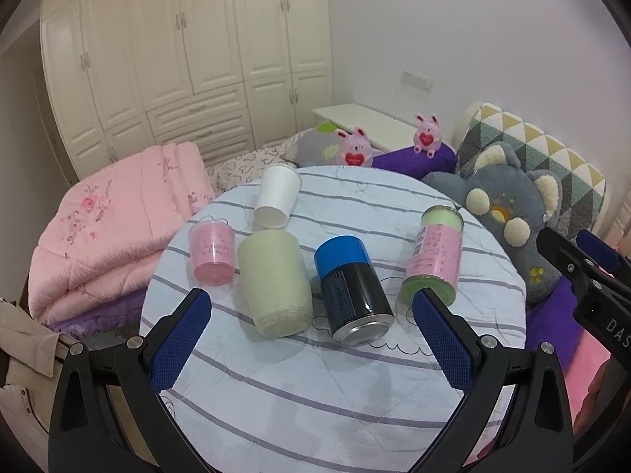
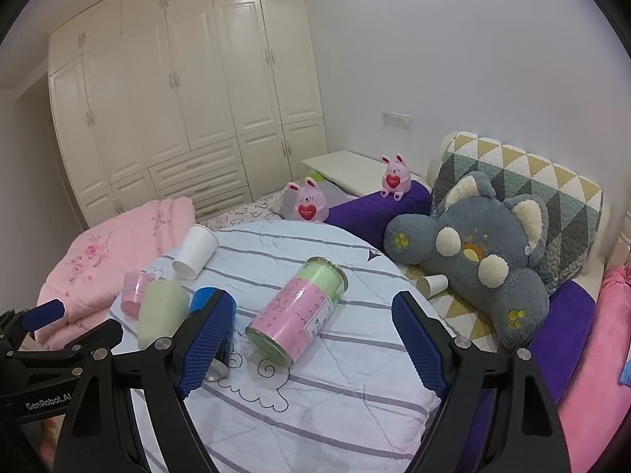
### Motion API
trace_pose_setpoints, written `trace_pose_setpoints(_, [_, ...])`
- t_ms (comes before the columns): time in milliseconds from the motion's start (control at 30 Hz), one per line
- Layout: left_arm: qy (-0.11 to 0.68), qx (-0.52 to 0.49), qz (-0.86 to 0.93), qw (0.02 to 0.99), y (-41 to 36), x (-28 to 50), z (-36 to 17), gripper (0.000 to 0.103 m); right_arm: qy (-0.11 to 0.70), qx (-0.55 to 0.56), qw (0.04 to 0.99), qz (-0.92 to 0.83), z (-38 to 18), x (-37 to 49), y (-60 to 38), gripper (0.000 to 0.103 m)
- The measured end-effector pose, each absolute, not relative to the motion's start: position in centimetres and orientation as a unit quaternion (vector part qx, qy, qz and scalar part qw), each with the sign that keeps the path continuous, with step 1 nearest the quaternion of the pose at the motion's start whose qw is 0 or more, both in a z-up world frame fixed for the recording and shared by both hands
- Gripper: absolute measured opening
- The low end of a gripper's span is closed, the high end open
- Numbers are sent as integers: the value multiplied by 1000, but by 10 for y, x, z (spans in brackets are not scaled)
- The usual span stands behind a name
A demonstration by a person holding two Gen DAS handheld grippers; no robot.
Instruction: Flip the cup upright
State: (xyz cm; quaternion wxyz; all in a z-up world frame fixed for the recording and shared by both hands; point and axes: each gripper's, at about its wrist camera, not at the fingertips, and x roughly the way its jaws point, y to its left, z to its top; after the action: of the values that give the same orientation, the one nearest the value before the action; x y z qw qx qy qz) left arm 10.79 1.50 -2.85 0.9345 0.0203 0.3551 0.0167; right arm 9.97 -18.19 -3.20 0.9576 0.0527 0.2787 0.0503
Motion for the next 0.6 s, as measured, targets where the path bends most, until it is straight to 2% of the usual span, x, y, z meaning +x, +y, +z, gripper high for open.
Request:
trace_pose_setpoints(333, [410, -51, 24, 910, 40, 142, -51, 103, 311, 58, 947, 48, -55, 122, -185, 84])
trace_pose_setpoints(600, [435, -39, -21, 899, 7, 180, -60, 103, 333, 62, 940, 39, -71, 139, -194, 84])
